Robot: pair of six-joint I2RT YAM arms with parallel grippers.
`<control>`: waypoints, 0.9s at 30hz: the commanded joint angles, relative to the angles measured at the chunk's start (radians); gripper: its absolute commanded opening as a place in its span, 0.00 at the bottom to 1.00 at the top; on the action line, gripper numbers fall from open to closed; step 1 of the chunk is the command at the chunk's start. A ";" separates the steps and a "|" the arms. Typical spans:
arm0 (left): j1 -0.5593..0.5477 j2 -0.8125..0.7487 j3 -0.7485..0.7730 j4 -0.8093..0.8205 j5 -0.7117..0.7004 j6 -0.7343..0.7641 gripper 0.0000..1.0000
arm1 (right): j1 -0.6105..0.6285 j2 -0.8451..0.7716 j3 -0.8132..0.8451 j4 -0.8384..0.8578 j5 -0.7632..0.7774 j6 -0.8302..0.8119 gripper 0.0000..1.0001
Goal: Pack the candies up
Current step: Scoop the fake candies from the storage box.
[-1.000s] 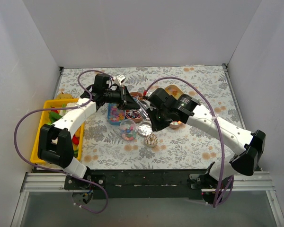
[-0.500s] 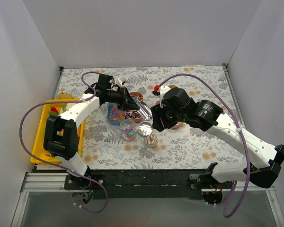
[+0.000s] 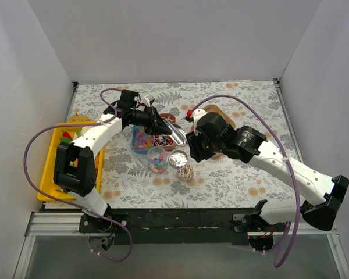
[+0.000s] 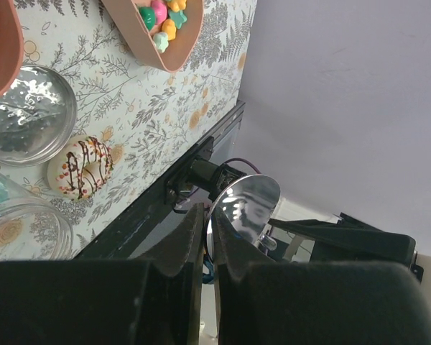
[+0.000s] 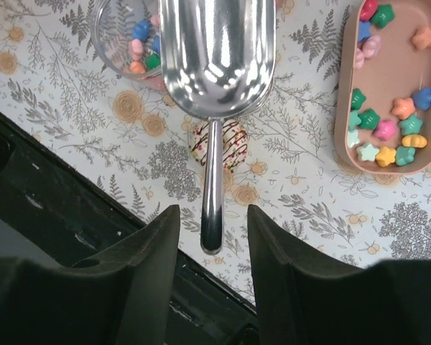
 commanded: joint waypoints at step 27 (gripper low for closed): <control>0.087 -0.014 0.012 0.086 0.029 -0.029 0.81 | -0.005 0.127 0.153 -0.031 0.054 0.114 0.01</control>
